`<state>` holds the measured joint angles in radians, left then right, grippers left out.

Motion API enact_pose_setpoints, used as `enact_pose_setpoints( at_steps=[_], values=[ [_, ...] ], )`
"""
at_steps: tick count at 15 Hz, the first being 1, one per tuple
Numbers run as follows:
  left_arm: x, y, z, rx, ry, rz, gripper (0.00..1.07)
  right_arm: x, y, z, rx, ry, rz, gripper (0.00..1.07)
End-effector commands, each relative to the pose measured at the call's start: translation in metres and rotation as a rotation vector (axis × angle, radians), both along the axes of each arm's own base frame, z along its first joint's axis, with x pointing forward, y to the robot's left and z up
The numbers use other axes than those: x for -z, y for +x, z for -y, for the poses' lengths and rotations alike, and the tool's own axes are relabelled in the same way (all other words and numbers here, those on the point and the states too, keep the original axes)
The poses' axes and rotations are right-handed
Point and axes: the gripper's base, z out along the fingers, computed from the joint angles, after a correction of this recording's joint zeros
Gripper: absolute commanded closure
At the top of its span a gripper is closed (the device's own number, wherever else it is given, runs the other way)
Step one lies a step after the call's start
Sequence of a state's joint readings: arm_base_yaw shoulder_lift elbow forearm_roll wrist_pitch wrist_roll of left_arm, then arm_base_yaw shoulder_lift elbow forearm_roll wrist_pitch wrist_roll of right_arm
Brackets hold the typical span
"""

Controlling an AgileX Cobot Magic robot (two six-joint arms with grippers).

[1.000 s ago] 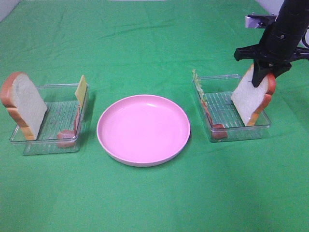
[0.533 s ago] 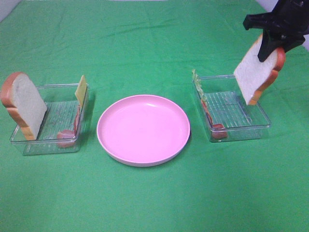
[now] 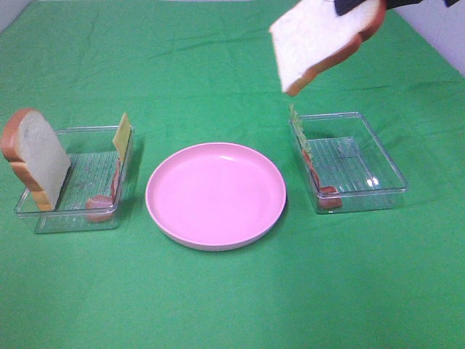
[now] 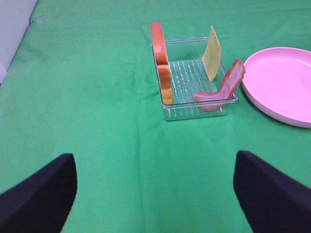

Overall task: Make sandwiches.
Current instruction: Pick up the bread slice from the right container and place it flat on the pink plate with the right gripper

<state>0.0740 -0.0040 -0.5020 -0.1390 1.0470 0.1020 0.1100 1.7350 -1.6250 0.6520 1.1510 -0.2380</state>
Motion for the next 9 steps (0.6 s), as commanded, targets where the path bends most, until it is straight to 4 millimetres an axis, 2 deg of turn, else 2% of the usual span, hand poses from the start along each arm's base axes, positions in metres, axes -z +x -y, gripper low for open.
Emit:
enact_pose_setpoints(
  at_steps=[1, 3, 6, 8, 9],
  values=[
    [0.0, -0.003, 0.0, -0.003, 0.003, 0.03, 0.23, 0.027, -0.009, -0.035, -0.093, 0.152, -0.056, 1.07],
    [0.0, -0.003, 0.0, -0.003, 0.003, 0.028, 0.23, 0.053, -0.015, -0.063, -0.098, 0.221, -0.088, 1.07],
    [0.0, -0.003, 0.0, -0.003, 0.003, 0.028, 0.23, 0.105, -0.018, -0.111, -0.125, 0.225, -0.175, 1.07],
    [0.0, -0.003, 0.0, -0.003, 0.003, 0.028, 0.23, 0.136, -0.011, -0.122, -0.094, 0.214, -0.234, 1.07],
    [0.0, -0.003, 0.0, -0.003, 0.003, 0.028, 0.23, 0.136, -0.011, -0.122, -0.094, 0.214, -0.234, 1.07]
  ],
)
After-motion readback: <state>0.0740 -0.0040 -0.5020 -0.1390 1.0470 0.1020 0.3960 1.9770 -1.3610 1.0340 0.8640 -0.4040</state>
